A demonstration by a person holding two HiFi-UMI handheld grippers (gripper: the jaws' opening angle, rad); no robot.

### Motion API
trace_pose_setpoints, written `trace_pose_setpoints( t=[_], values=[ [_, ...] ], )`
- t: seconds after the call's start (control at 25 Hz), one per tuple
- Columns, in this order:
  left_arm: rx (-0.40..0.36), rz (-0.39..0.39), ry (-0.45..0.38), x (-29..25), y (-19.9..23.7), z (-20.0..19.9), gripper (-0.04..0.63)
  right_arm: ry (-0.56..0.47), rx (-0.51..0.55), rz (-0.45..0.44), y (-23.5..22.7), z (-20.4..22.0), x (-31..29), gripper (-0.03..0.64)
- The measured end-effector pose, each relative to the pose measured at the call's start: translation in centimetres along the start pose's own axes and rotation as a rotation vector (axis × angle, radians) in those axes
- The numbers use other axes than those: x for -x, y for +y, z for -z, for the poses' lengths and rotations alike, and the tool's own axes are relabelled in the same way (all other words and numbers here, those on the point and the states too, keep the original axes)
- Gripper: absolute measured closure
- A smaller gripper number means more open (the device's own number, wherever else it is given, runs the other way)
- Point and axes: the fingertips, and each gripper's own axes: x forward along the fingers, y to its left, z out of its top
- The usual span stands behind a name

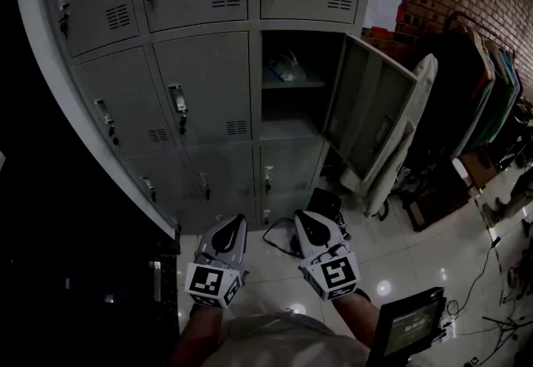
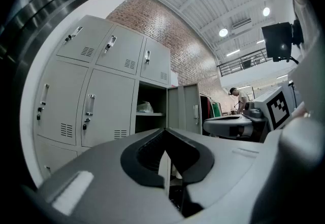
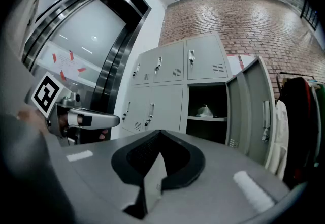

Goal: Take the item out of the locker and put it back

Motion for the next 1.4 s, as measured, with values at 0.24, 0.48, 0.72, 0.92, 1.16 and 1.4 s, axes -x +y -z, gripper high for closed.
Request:
trace_pose_setpoints(
  t=[0.24,0.48,0.72,0.92,1.16,1.4],
  values=[
    [0.011,0.015,0.001,-0.2,3.5,-0.2,0.591,0.028,0.024,0.003,1.2,0.2,-3.1,0.617],
    [0.014,-0.009,0.000,-2.7,6.4,0.8,0.591,0.019,0.034,0.015,-1.2,0.6,-6.8,0.617],
    [-0.008,-0.054,-0.012,-8.9,10.1,0.9,0.591,-0.017,0.002,-0.002,-6.4,1.4,-13.3,0.617],
    [-0.031,-0.067,-0.015,-16.4,11.6,0.2,0.591,-0.047,-0.013,-0.034,-12.4,0.4,-19.1,0.617],
    [-0.035,-0.084,-0.029,-20.7,13.1,-1.6,0.591,-0.066,-0.003,-0.007,-17.9,-1.3,-22.5,0.617],
    [-0.068,-0.039,-0.040,-23.0,13.0,-2.3,0.591,-0.030,0.029,-0.021,-18.7,-1.9,-25.0,0.606]
  ],
)
